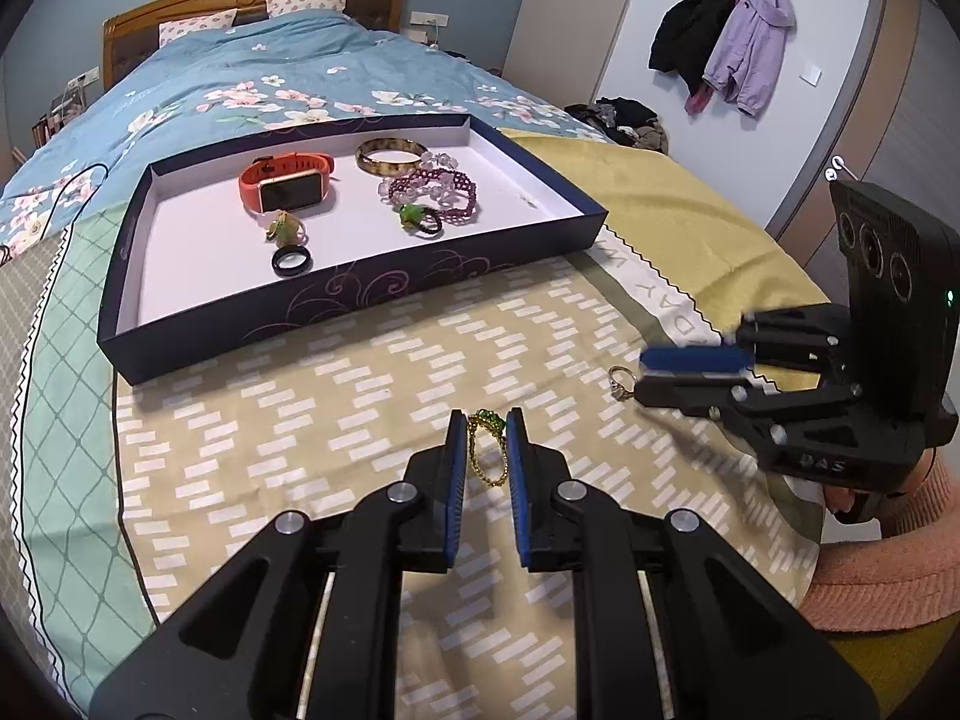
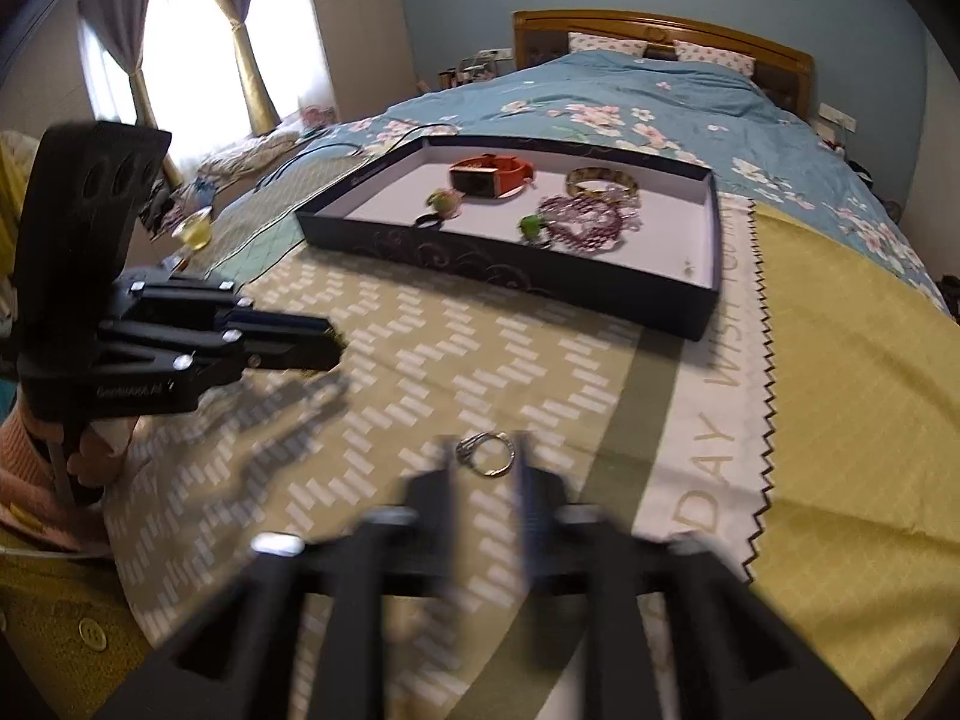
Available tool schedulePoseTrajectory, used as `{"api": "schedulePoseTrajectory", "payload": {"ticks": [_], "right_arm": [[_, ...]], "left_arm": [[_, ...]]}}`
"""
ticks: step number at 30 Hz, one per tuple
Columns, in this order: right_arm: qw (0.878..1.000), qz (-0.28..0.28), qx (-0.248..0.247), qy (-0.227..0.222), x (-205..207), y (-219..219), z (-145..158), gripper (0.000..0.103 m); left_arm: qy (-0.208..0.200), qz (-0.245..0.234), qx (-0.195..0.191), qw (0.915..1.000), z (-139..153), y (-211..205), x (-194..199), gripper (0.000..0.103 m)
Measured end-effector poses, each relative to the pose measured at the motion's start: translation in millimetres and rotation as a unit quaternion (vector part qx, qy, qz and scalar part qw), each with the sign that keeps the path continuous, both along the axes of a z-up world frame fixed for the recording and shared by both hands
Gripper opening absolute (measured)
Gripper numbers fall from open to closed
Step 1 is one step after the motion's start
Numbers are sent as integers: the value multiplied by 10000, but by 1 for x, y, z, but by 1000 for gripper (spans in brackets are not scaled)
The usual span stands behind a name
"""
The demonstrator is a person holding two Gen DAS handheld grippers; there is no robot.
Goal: Organize jewelry
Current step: 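Grasp the small silver ring with the right tool while the left tool lifts the gold chain, then carry the gold chain and silver ring with both tools over the tray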
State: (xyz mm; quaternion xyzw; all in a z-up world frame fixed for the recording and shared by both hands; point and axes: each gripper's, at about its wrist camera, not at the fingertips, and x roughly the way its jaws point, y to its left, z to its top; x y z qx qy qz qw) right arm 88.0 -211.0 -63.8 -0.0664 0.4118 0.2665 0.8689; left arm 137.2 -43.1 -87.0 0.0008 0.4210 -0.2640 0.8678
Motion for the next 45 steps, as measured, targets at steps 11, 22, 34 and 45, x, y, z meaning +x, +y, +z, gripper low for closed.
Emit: {"api": "schedulePoseTrajectory", "payload": {"ticks": [11,22,34,45], "right_arm": [[9991,188,-376,-49,5,18,-7,19],[9994,44,100,-340,9,16,18,19],[9969,-30,469,-627,28,20,38,19],[9957,-166,606,-684,43,16,42,20]], "left_arm": [[34,62,-72,9999,-3,3,3,14],[-191,201,-169,9995,13,12,6,14],[-562,323,-115,9978,37,14,9,14],[-766,361,-72,9964,52,12,14,14]]}}
